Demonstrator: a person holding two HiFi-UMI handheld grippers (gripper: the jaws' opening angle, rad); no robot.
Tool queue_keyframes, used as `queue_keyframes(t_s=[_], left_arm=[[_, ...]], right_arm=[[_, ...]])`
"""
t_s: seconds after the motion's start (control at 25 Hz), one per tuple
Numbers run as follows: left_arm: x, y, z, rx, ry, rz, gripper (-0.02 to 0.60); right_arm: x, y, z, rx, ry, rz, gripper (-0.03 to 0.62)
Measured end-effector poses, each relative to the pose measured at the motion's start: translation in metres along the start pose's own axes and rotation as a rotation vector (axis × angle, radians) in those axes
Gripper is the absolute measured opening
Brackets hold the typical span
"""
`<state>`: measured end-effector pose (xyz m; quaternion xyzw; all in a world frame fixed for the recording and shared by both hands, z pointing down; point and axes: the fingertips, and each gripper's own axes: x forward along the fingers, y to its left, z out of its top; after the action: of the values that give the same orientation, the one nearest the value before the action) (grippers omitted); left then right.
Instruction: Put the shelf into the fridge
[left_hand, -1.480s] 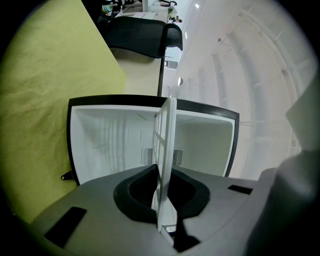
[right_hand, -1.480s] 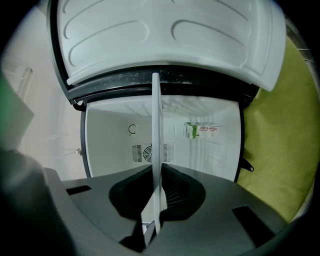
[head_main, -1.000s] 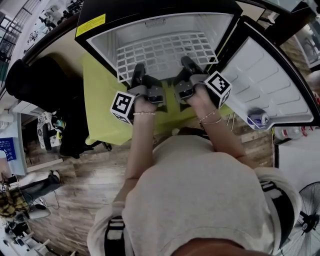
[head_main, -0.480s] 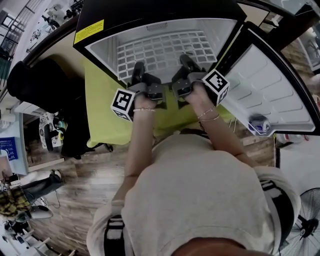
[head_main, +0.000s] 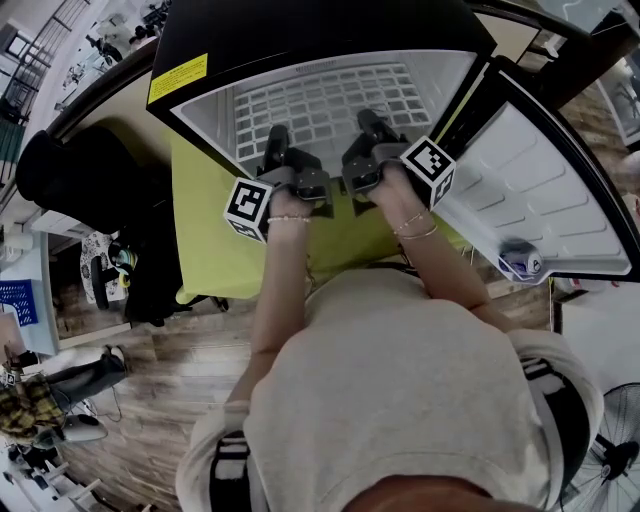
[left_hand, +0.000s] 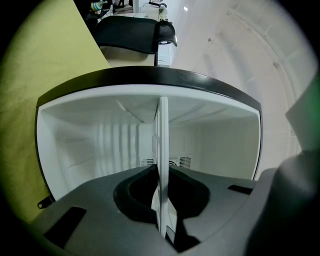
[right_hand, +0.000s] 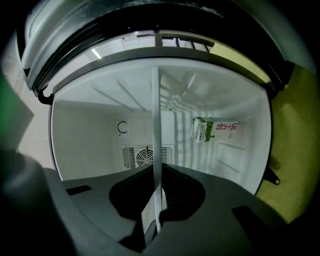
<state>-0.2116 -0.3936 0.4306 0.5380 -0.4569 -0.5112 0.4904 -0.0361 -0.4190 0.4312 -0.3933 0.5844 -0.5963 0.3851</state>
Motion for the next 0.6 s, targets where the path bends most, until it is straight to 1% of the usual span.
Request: queue_keyframes(t_s=[0.2, 0.28, 0.48, 0.6], left_arm=[[0.001, 0.001, 0.000, -0.014, -0.005, -0.014, 0.033], [0.000, 0.002, 0.001, -0.023, -0.010, -0.013, 0.058], [-0.012, 0.002, -0.003, 0.011, 0.003, 0.015, 0.067], [-0.019, 0.000, -0.005, -0.004, -0.003, 0.009, 0.069]], right_arm=[[0.003, 0.000, 0.001, -0.012, -0.003, 0.001, 0.023], [0.004, 0.000, 0.001, -0.008, 0.002, 0.005, 0.024], [-0.006, 0.000, -0.004, -0.006, 0.022, 0.010, 0.035], [-0.015, 0.000, -0.009, -0.030, 0.027, 0.018, 0.049]])
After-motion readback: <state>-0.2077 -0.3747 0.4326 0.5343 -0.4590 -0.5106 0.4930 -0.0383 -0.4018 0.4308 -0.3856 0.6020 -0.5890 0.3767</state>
